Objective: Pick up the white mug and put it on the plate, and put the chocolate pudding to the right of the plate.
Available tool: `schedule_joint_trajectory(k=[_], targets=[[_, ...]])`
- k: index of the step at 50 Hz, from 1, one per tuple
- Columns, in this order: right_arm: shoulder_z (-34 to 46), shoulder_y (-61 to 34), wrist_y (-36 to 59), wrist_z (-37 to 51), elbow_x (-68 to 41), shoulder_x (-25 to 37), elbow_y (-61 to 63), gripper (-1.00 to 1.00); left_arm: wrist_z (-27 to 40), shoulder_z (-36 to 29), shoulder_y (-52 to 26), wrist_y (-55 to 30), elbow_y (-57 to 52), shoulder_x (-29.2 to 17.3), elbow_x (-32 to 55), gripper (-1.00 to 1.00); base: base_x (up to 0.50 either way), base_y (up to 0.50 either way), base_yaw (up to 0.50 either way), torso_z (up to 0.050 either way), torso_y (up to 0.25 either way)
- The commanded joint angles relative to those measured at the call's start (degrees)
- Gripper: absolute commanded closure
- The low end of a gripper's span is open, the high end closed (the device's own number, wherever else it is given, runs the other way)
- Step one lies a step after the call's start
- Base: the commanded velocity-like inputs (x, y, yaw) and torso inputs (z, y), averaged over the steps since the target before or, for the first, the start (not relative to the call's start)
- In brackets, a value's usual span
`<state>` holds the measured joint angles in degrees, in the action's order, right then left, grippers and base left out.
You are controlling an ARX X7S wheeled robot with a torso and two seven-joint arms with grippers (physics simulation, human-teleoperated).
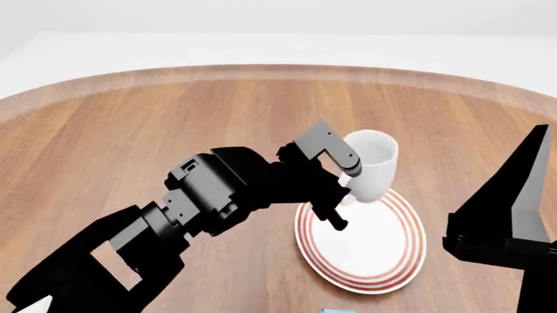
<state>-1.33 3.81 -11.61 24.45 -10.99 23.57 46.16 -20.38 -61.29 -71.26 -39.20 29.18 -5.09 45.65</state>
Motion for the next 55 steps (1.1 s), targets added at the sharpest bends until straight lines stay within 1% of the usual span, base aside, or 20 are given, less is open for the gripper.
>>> schedule_joint_trajectory(k=[1,5,8,12,18,21,24,31,46,55], targets=[[-1.41,0.11,-0.33,-1.06,0.76,-0.85,-0.12,-1.0,-3.03,0.61,0.36,0.93,5.83,4.28,0.15,1.0,0.0,0.0,0.0,0.0,0.0],[-1.35,0.13,-0.45,-1.05,0.71,-0.8,-0.29,-1.0,-3.34,-0.82,0.05,2.51,7.93,4.94,1.67,1.0,0.0,0.0,0.0,0.0,0.0],[-1.3,0.19,-0.59,-1.04,0.67,-0.79,-0.42,-1.0,-2.79,-3.47,-0.4,4.25,9.18,5.0,4.21,1.0,0.0,0.0,0.0,0.0,0.0],[-1.24,0.29,-0.79,-1.04,0.71,-0.75,-0.57,-1.0,-1.82,-9.39,-1.82,7.86,11.81,5.05,10.58,1.0,0.0,0.0,0.0,0.0,0.0],[-1.14,0.24,-0.92,-0.97,0.71,-0.73,-0.86,-1.0,-0.21,-20.43,-4.21,12.25,14.43,5.08,20.73,1.0,0.0,0.0,0.0,0.0,0.0],[-1.07,0.32,-1.02,-0.96,0.78,-0.7,-0.86,-1.0,0.23,-23.88,-5.24,13.45,14.99,5.08,24.47,1.0,0.0,0.0,0.0,0.0,0.0],[-1.09,0.3,-0.97,-0.89,0.75,-0.65,-0.85,-1.0,0.56,-25.97,-5.58,14.29,15.1,5.08,26.31,1.0,0.0,0.0,0.0,0.0,0.0],[-1.16,0.36,-1.05,-0.79,0.57,-0.52,-0.88,-1.0,1.27,-27.71,-5.11,14.39,15.42,5.08,27.43,1.0,0.0,0.0,0.0,0.0,0.0],[-0.67,0.56,-1.37,-0.75,0.55,-0.47,-1.27,-1.0,2.3,-27.68,-4.09,15.2,14.55,5.09,27.11,1.0,0.0,0.0,0.0,0.0,0.0],[-0.3,0.73,-1.74,-0.8,0.48,-0.45,-1.49,-1.0,4.39,-27.6,-3.95,16.72,14.87,5.09,27.33,1.0,0.0,0.0,0.0,0.0,0.0]])
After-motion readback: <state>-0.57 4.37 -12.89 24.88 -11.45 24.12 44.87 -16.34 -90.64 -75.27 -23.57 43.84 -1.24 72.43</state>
